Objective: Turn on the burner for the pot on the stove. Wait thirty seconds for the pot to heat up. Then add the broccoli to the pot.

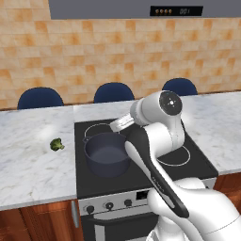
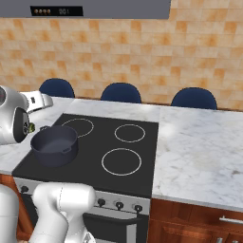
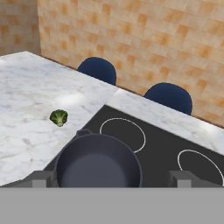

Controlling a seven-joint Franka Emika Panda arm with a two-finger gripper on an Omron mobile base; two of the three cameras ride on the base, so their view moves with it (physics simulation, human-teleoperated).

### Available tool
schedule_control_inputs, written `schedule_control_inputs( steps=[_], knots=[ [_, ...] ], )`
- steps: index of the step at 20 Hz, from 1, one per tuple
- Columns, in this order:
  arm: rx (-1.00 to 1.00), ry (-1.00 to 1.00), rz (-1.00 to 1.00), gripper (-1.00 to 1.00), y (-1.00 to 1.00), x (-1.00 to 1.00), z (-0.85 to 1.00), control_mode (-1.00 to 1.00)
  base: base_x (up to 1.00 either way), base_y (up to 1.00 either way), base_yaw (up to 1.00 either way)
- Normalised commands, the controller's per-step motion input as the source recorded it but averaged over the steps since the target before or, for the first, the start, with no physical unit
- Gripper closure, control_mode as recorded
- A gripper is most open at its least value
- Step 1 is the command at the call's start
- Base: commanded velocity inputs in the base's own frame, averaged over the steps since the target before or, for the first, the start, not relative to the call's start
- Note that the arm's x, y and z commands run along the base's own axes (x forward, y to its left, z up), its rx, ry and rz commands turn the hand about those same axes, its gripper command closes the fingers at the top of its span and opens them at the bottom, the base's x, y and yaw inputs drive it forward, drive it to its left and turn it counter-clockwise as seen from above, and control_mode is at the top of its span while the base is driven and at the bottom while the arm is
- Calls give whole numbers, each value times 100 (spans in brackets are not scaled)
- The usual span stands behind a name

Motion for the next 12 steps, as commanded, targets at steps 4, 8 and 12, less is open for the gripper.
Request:
schedule_control_inputs(
  steps=[4, 8, 12],
  knots=[
    [0, 0, 0, -100, 0, 0, 0, -100, 0, 0, 0],
    [0, 0, 0, -100, 0, 0, 0, -100, 0, 0, 0],
    [0, 0, 0, -100, 0, 0, 0, -100, 0, 0, 0]
  ],
)
